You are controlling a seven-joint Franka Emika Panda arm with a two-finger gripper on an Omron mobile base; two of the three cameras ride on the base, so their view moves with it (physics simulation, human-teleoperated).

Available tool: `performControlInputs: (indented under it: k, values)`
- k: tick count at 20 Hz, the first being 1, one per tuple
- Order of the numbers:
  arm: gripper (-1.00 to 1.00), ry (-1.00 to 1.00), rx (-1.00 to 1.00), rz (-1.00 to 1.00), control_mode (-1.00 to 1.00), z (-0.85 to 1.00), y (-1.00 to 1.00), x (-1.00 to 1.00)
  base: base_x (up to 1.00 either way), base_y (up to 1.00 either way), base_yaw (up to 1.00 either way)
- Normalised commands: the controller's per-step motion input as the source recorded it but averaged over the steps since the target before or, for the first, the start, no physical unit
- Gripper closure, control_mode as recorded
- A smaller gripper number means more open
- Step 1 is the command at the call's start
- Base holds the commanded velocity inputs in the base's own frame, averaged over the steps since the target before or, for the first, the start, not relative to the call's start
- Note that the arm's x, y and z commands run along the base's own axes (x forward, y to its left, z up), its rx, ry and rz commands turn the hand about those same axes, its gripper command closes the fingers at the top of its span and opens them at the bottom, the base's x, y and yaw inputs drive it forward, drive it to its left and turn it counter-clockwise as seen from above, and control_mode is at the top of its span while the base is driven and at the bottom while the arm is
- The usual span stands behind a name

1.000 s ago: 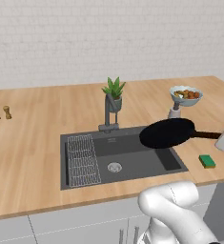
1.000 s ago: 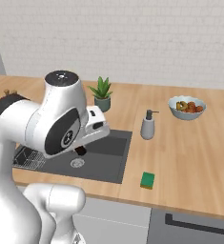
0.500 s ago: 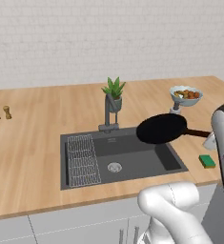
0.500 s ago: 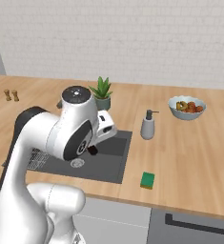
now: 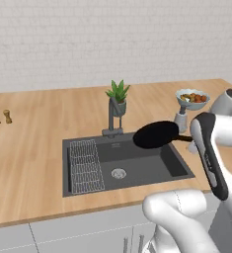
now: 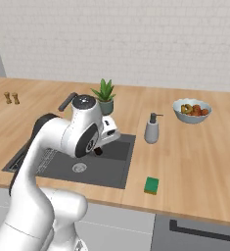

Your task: Pick the pan and sponge and place them into the sink. Then turn on the water.

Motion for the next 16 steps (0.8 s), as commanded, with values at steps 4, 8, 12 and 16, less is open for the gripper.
performControlInputs:
  k: [4, 8, 12, 16]
  values:
    - [1.00, -0.03, 0.02, 0.19, -1.00, -0.52, 0.00, 0.41, 0.00, 0.00, 0.00]
    - [1.00, -0.15, 0.03, 0.24, -1.00, -0.58, 0.01, 0.31, 0.00, 0.00, 0.00]
    - [1.00, -0.04, 0.00, 0.21, -1.00, -0.63, 0.16, 0.54, 0.00, 0.00, 0.00]
    - [1.00, 0.00, 0.00, 0.16, -1.00, -0.65, 0.19, 0.48, 0.00, 0.00, 0.00]
